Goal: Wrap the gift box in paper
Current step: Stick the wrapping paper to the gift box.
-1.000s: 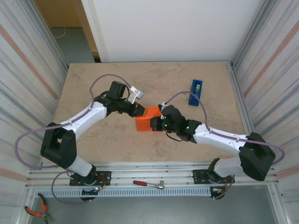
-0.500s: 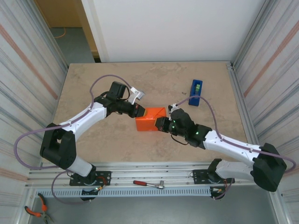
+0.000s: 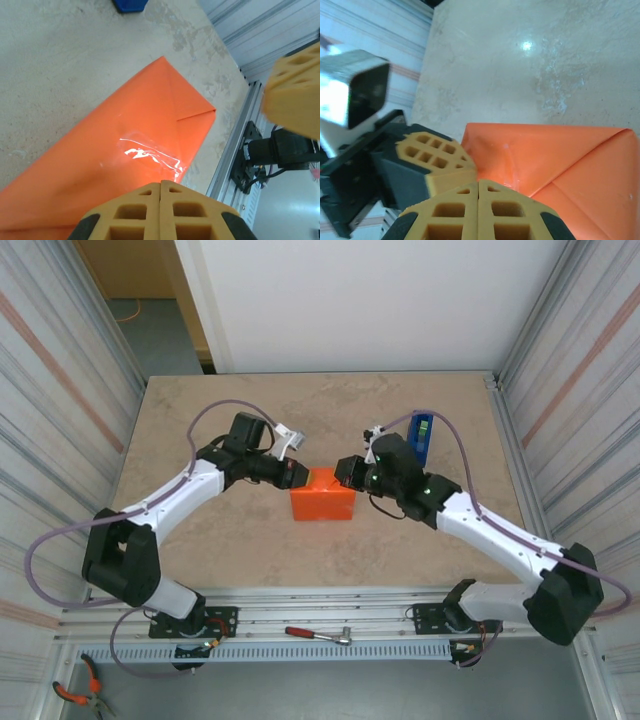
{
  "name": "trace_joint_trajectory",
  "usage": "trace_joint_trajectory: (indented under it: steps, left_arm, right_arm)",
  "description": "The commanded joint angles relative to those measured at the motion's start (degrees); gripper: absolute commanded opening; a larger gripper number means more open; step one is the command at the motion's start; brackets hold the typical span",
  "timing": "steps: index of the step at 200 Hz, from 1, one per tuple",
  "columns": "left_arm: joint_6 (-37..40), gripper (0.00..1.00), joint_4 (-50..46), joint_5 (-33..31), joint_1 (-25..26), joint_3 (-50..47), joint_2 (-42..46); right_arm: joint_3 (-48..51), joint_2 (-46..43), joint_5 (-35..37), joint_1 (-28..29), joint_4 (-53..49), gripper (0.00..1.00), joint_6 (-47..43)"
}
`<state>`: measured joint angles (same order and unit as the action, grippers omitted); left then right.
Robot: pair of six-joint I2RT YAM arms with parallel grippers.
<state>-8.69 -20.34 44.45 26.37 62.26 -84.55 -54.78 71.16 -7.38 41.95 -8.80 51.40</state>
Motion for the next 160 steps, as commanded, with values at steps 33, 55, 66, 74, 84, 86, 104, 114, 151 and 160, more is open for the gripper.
trace_joint_trajectory:
  steps: [33, 55, 66, 74, 84, 86, 104, 114, 151, 160]
  left_arm:
    - [-3.8, 0.1, 4.0, 0.7, -2.6, 0.1, 7.0]
    - [-3.8, 0.1, 3.9, 0.2, -3.2, -1.2, 8.2]
    - [-3.7, 0.11, 3.9, -0.2, -3.3, -2.1, 8.7]
    - [-3.5, 0.11, 3.9, -0.5, -3.5, -2.7, 9.0]
    - [-3.3, 0.11, 4.0, -0.6, -3.7, -3.5, 9.3]
    - [-3.3, 0.11, 4.0, -0.6, -3.7, -3.6, 9.4]
    - [-2.8, 0.11, 4.0, -1.0, -3.9, -4.5, 9.3]
    - [-2.4, 0.11, 4.0, -0.9, -3.9, -4.8, 9.2]
    - [-2.0, 0.11, 4.4, -0.6, -3.9, -5.2, 7.9]
    - [-1.9, 0.11, 4.4, -0.6, -3.9, -5.0, 7.7]
  right_arm:
    - [-6.4, 8.4, -6.3, -0.3, -2.0, 0.0, -4.7]
    - [-8.6, 11.7, -7.3, -0.5, -1.5, 0.0, -5.4]
    - [-9.8, 13.2, -7.7, -0.4, -1.6, 0.0, -5.9]
    - [-10.5, 14.3, -7.7, -0.4, -1.8, 0.0, -6.3]
    - [-11.1, 15.4, -7.6, -0.7, -2.2, 0.0, -6.7]
    - [-11.2, 15.6, -7.6, -0.7, -2.2, 0.0, -6.7]
    - [-11.5, 17.3, -7.6, -1.5, -2.4, 0.0, -7.0]
    - [-11.3, 17.9, -7.2, -1.9, -2.7, 0.0, -7.2]
    - [-11.0, 20.4, -8.4, -3.3, -4.2, 0.0, -6.8]
    - [-10.9, 20.4, -8.9, -3.3, -4.2, 0.0, -6.7]
